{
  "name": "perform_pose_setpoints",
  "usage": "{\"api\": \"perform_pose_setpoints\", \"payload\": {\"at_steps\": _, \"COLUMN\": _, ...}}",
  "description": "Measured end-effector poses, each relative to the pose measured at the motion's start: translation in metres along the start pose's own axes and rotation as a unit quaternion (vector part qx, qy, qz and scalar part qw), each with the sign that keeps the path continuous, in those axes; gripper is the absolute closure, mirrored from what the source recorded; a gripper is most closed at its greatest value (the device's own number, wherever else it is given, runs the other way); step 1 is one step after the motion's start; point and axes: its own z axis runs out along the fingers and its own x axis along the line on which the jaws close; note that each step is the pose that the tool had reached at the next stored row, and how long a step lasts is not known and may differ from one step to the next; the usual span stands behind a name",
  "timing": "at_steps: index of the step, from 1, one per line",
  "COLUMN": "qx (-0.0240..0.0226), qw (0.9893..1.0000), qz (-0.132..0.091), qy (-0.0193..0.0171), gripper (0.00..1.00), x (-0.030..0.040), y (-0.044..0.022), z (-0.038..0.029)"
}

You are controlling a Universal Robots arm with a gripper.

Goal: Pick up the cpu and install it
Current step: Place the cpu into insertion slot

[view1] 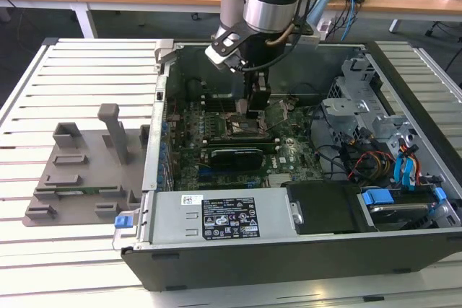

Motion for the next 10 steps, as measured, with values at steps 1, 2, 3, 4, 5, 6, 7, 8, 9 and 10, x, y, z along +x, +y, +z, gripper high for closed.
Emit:
{"api": "perform_pose_setpoints", "payload": {"at_steps": 1, "qx": 0.0, "qw": 1.0, "qz": 0.0, "qy": 0.0, "gripper": 0.45, "x": 0.0001, "y": 0.0001, "z": 0.0013}}
{"api": "perform_pose_setpoints", "payload": {"at_steps": 2, "qx": 0.0, "qw": 1.0, "qz": 0.0, "qy": 0.0, "gripper": 0.45, "x": 0.0001, "y": 0.0001, "z": 0.0026}}
{"api": "perform_pose_setpoints", "payload": {"at_steps": 3, "qx": 0.0, "qw": 1.0, "qz": 0.0, "qy": -0.0001, "gripper": 0.45, "x": 0.0002, "y": 0.0002, "z": 0.0038}}
{"api": "perform_pose_setpoints", "payload": {"at_steps": 4, "qx": 0.0, "qw": 1.0, "qz": 0.0, "qy": -0.0001, "gripper": 0.45, "x": 0.0002, "y": 0.0003, "z": 0.0049}}
{"api": "perform_pose_setpoints", "payload": {"at_steps": 5, "qx": 0.0, "qw": 1.0, "qz": 0.0, "qy": -0.0001, "gripper": 0.45, "x": 0.0003, "y": 0.0003, "z": 0.0057}}
{"api": "perform_pose_setpoints", "payload": {"at_steps": 6, "qx": 0.0, "qw": 1.0, "qz": 0.0, "qy": -0.0001, "gripper": 0.45, "x": 0.0003, "y": 0.0003, "z": 0.0063}}
{"api": "perform_pose_setpoints", "payload": {"at_steps": 7, "qx": 0.0, "qw": 1.0, "qz": 0.0, "qy": -0.0001, "gripper": 0.45, "x": 0.0003, "y": 0.0004, "z": 0.0068}}
{"api": "perform_pose_setpoints", "payload": {"at_steps": 8, "qx": 0.0, "qw": 1.0, "qz": 0.0, "qy": -0.0001, "gripper": 0.45, "x": 0.0003, "y": 0.0004, "z": 0.0072}}
{"api": "perform_pose_setpoints", "payload": {"at_steps": 9, "qx": 0.0, "qw": 1.0, "qz": 0.0, "qy": 0.0, "gripper": 0.45, "x": 0.0004, "y": 0.0004, "z": 0.0084}}
{"api": "perform_pose_setpoints", "payload": {"at_steps": 10, "qx": 0.0, "qw": 1.0, "qz": 0.0, "qy": -0.0001, "gripper": 0.45, "x": 0.0004, "y": 0.0005, "z": 0.0088}}
